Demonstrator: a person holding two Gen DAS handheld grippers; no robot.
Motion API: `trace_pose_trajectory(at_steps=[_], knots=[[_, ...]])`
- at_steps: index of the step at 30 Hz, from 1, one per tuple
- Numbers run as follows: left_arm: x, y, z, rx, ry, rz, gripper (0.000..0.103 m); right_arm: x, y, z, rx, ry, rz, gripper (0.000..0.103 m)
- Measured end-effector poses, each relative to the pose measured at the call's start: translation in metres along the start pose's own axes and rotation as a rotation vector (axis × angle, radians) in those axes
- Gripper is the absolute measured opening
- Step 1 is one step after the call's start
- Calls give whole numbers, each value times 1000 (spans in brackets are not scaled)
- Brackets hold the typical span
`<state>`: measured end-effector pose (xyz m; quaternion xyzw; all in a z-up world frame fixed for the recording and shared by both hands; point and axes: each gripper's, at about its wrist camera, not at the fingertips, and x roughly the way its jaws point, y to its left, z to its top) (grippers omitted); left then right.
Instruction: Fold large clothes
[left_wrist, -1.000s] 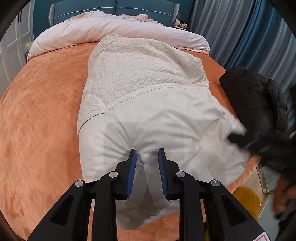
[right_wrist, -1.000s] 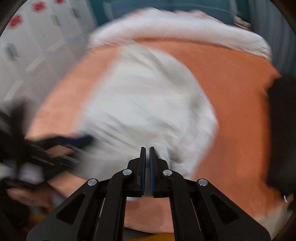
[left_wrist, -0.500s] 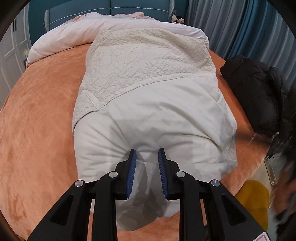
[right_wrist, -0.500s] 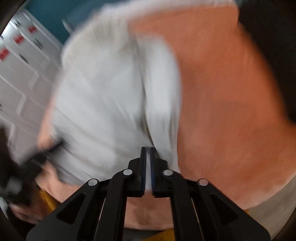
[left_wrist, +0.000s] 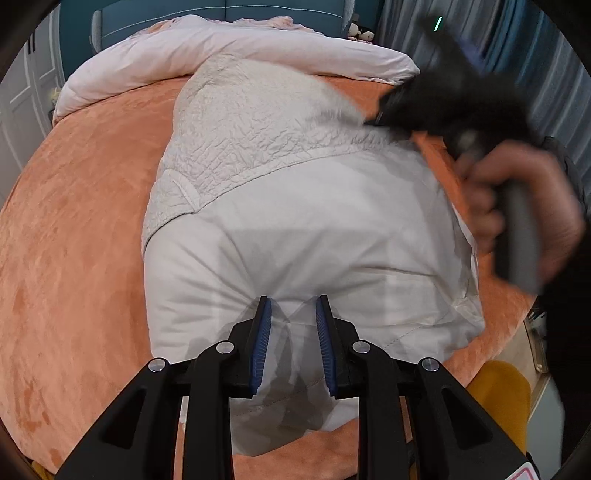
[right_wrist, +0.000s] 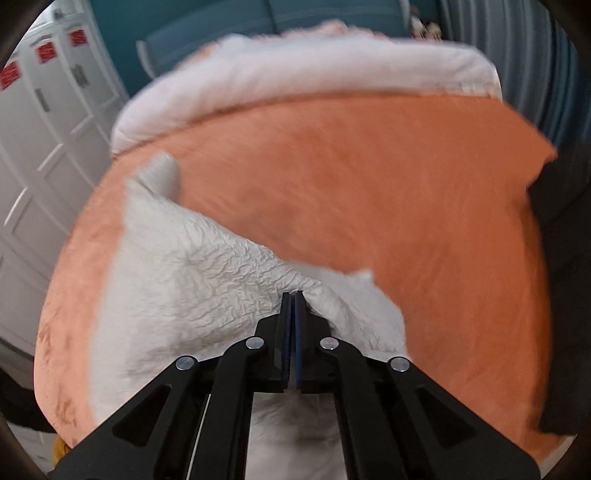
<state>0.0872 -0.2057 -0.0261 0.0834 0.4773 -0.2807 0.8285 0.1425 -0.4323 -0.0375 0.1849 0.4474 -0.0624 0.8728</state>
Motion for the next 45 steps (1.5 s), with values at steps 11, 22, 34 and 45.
trace_pose_trajectory(at_steps=[11, 22, 34, 45], knots=[[6, -4, 6, 32, -5, -42, 25, 53, -11, -25, 35, -25, -4, 0], [-46, 23, 3, -66, -48, -92, 48, -103, -22, -69, 60, -120, 115, 74], [-25, 45, -42, -100, 4, 32, 55, -69, -66, -201, 256, 116, 165, 7], [-38, 60, -38, -164, -6, 66, 63, -128, -46, -173, 166, -29, 149, 16]])
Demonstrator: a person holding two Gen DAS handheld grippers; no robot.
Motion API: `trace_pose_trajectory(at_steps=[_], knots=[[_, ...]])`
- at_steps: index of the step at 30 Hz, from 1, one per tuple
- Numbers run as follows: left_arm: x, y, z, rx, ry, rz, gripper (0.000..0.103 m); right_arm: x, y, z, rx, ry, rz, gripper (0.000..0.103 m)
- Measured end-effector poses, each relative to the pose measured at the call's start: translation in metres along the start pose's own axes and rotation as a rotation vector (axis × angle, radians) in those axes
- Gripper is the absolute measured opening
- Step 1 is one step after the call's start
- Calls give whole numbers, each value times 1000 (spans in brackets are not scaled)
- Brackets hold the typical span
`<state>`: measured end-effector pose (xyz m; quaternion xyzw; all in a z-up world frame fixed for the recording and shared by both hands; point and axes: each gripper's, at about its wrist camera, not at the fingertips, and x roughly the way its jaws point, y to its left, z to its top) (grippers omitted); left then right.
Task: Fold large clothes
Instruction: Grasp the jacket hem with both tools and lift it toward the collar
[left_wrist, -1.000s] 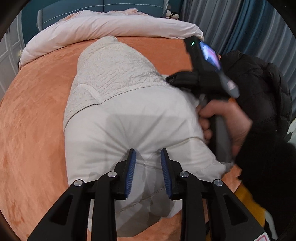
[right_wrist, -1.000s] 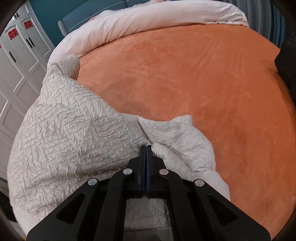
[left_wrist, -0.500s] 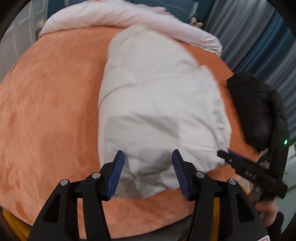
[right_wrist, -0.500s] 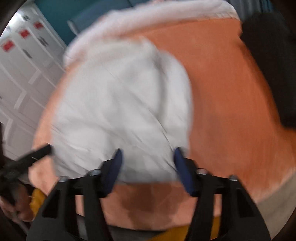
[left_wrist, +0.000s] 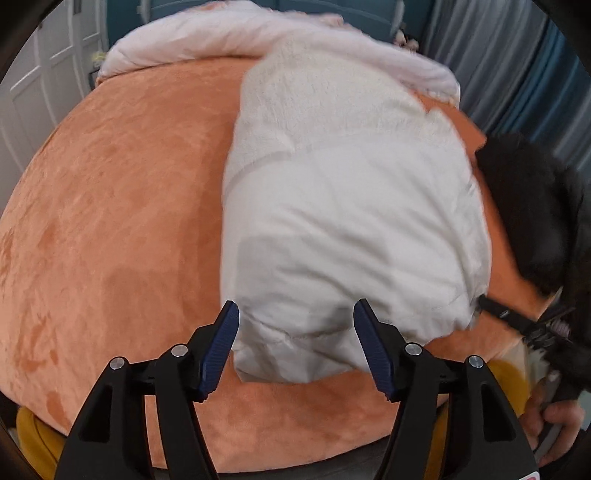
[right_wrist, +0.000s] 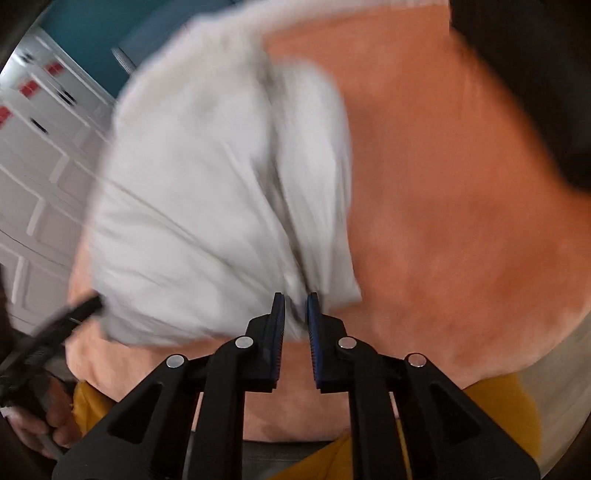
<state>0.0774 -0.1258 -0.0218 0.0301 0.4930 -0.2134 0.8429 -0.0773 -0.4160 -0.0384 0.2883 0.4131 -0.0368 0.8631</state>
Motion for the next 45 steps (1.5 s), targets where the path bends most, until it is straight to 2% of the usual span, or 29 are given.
trace_pose_trajectory(at_steps=[3, 4, 6, 9, 12, 14, 17, 18, 19, 21, 24, 25, 27, 28, 29, 30, 31, 33, 35, 36, 38, 42, 45], knots=[[-16, -7, 21, 9, -72, -14, 63, -16, 16, 45, -13, -79, 67, 20], [-18, -10, 27, 17, -85, -16, 63, -15, 24, 65, -26, -101, 78, 28], [-18, -18, 41, 29, -104, -11, 63, -5, 37, 95, -54, -122, 51, 29], [-9, -28, 60, 28, -107, -6, 63, 19, 51, 114, -115, -130, 17, 27], [3, -37, 72, 45, -98, -4, 63, 48, 64, 121, -132, -100, 8, 22], [8, -44, 77, 57, -98, -7, 63, 63, 56, 125, -150, -91, -33, 20], [25, -48, 81, 70, -72, 9, 63, 101, 28, 132, -116, -23, -114, 20], [33, -48, 80, 81, -60, 19, 64, 110, 8, 128, -51, -2, -109, 32], [36, -48, 78, 99, -66, 23, 65, 113, -2, 125, 4, 4, -76, 37], [31, -51, 78, 118, -81, 31, 65, 103, -15, 124, 82, -13, 6, 38], [20, -53, 93, 114, -123, -22, 65, 74, -3, 136, 59, -110, 61, 41], [17, -55, 103, 110, -139, -32, 65, 71, 0, 141, 62, -124, 78, 52], [16, -55, 124, 91, -168, -40, 65, 76, 4, 152, 93, -128, 131, 67], [18, -56, 132, 81, -173, -37, 65, 89, 6, 158, 104, -92, 154, 66], [22, -55, 140, 70, -174, -33, 65, 101, 8, 162, 103, -60, 157, 60], [29, -53, 149, 54, -168, -22, 65, 111, 11, 163, 92, -32, 164, 33], [32, -52, 155, 44, -163, -14, 65, 118, 15, 163, 67, -18, 173, 23], [36, -50, 162, 32, -163, -16, 65, 100, 14, 163, 54, -93, 185, 17], [45, -51, 165, 39, -160, -9, 65, 87, -3, 157, 94, -146, 179, 16], [54, -53, 164, 47, -146, -6, 65, 93, -13, 153, 122, -143, 151, 16], [74, -58, 158, 64, -109, -2, 66, 127, -34, 137, 157, -74, 98, 17], [100, -73, 144, 129, -163, 70, 81, 147, -43, 127, 159, -85, 100, 22], [113, -73, 137, 129, -193, 82, 86, 161, -35, 126, 99, -94, 59, 26]])
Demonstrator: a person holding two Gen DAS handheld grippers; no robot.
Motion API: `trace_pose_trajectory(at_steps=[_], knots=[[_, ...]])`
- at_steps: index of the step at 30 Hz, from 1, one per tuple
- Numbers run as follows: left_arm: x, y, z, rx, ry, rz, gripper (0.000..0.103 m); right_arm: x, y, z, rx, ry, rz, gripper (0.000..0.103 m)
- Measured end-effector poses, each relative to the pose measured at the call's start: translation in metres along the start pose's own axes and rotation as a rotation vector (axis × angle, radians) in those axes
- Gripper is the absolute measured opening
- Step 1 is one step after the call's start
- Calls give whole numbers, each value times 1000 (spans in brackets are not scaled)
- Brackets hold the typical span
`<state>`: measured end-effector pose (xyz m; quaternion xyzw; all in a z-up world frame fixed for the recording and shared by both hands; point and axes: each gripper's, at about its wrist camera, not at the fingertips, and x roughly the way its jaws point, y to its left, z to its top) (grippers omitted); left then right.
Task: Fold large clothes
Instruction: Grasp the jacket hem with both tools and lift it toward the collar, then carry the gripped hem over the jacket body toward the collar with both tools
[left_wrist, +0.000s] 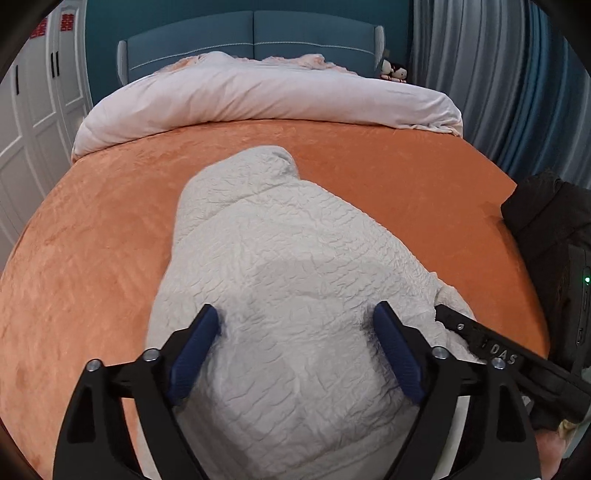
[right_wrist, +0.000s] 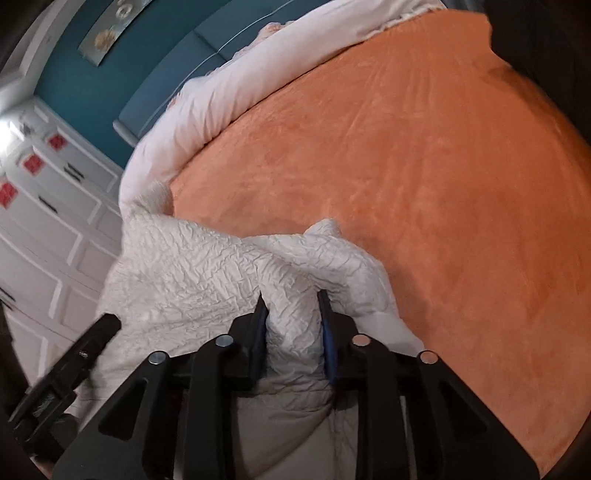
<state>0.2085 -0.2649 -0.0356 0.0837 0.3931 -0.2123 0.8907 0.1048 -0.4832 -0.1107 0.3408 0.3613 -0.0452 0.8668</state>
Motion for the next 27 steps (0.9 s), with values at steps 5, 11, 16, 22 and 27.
trace_pose_trajectory(at_steps=[5, 11, 16, 22, 27], knots=[[18, 2, 0, -5, 6, 26, 91, 12, 0, 6, -12, 31, 5, 26], [16, 9, -5, 0, -9, 35, 93, -80, 44, 6, -106, -74, -40, 27], [11, 5, 1, 7, 7, 63, 93, -65, 62, -38, -236, 101, -139, 26], [-59, 20, -8, -8, 25, -16, 91, -84, 44, -30, -70, 113, -28, 44], [-108, 69, -58, -93, 100, -126, 91, -133, 10, -55, 34, 49, 23, 96]])
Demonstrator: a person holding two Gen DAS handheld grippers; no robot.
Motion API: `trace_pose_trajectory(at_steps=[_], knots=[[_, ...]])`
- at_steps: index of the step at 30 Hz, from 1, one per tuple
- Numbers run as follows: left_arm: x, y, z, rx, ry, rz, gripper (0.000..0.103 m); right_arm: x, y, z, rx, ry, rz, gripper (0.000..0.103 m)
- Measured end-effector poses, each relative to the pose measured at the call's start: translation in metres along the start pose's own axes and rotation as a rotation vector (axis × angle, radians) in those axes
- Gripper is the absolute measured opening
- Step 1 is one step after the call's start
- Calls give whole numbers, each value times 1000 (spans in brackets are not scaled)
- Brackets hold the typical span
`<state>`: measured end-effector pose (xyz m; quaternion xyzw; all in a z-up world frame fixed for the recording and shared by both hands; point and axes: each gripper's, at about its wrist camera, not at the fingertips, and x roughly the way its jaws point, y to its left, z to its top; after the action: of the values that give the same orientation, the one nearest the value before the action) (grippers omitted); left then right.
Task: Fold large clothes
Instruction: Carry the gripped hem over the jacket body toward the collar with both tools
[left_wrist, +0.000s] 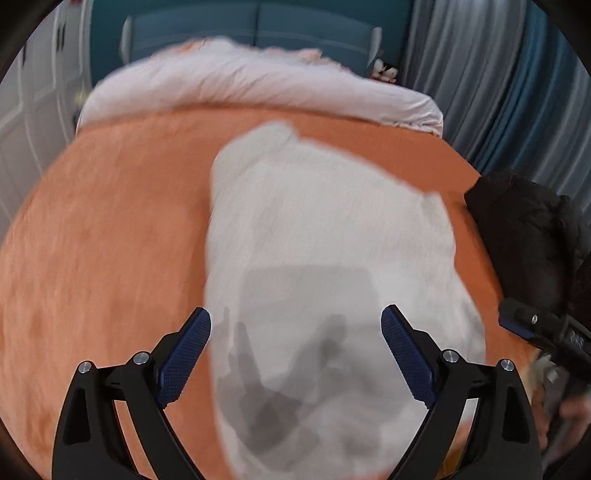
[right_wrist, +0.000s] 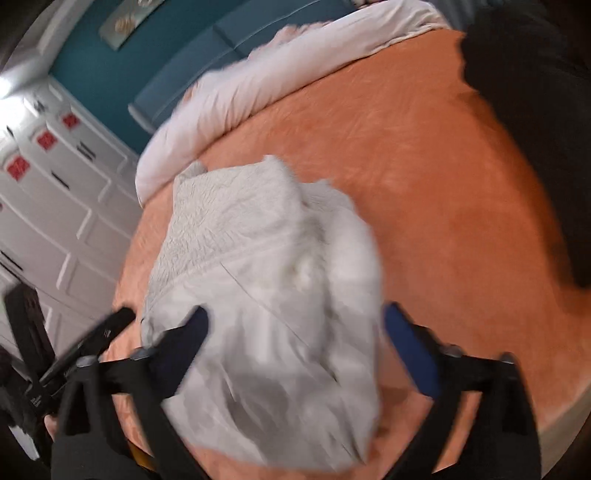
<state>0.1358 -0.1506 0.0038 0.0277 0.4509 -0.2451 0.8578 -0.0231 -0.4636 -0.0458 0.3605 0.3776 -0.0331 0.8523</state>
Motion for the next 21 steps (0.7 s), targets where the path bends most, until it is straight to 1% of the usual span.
trace_pose_trajectory(at_steps=[2, 4, 6, 8, 10, 13, 14, 16, 18, 21], knots=[[2, 20, -19, -80, 54, -9, 91, 12, -23, -13, 95, 74, 57, 96], [7, 36, -35, -160, 96, -20, 91, 28, -33, -24, 156, 127, 77, 96], [16, 49, -46, -252, 147, -25, 91, 46, -35, -32, 175, 173, 86, 96], [20, 52, -50, -298, 162, -69, 91, 58, -36, -38, 190, 195, 113, 96], [26, 47, -47, -298, 163, -101, 91, 67, -34, -38, 216, 202, 154, 98], [39, 37, -39, -280, 150, -149, 93, 77, -37, -34, 245, 192, 188, 98], [44, 36, -37, -284, 151, -144, 98, 82, -37, -32, 257, 190, 201, 98], [57, 35, -31, -286, 148, -150, 98, 92, -42, -29, 280, 190, 228, 98], [60, 35, -28, -285, 141, -157, 98, 101, -41, -24, 286, 181, 242, 98], [69, 33, -18, -263, 139, -162, 98, 113, -36, -20, 272, 177, 244, 98]])
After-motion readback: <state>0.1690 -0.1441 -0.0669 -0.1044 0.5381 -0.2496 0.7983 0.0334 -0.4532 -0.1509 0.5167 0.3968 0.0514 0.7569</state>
